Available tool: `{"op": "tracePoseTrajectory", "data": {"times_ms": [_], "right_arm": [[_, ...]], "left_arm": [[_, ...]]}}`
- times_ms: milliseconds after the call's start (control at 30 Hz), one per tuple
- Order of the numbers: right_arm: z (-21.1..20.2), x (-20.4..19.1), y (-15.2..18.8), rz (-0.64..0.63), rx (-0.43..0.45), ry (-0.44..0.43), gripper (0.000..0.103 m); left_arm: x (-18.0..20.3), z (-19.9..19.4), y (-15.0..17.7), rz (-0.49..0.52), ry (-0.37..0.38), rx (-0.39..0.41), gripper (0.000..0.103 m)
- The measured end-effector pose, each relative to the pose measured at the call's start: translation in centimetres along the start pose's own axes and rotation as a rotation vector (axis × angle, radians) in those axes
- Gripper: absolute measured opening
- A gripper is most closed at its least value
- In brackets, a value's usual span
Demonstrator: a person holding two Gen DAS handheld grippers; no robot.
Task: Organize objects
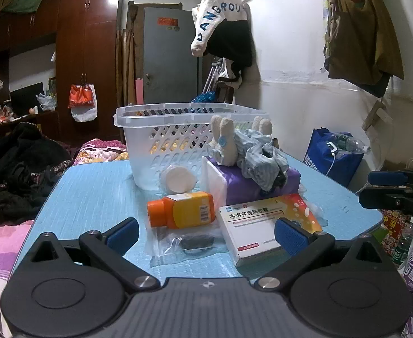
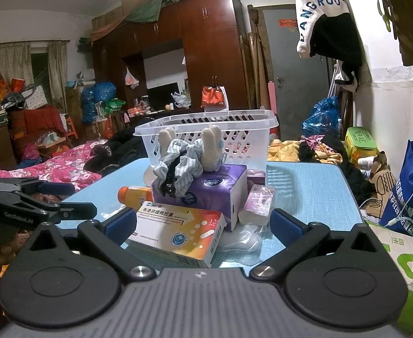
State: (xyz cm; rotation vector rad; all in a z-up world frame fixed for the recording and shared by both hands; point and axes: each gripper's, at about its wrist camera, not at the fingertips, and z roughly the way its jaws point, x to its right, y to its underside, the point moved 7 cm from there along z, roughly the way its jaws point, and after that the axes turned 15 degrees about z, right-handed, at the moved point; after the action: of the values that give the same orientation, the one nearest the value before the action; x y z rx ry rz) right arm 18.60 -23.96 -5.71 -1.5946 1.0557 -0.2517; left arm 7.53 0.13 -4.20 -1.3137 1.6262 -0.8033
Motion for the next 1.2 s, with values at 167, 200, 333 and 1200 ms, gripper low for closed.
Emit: {"op": "tracePoseTrajectory", "data": {"times_ms": [167, 200, 333, 1200], "right_arm": [[0.01, -0.01, 0.02, 0.000, 0.000, -0.001, 0.103], [0.00, -0.01, 0.02, 0.000, 0.000, -0.001, 0.103], [0.06, -0.03, 0.04, 0.001, -0.001, -0.001, 0.103], [0.06, -0.04, 0.13, 0.003, -0.002, -0.002, 0.103]], "left_arm": [[-0.07, 0.02, 0.04, -0.002, -0.001, 0.000, 0.103], [-0.07, 0.02, 0.04, -0.002, -0.001, 0.000, 0.103], [-0.08, 0.01, 0.05, -0.002, 0.000, 0.000, 0.103], [-0.25, 0.09, 0.16, -0.006, -0.004, -0.003, 0.103]]}}
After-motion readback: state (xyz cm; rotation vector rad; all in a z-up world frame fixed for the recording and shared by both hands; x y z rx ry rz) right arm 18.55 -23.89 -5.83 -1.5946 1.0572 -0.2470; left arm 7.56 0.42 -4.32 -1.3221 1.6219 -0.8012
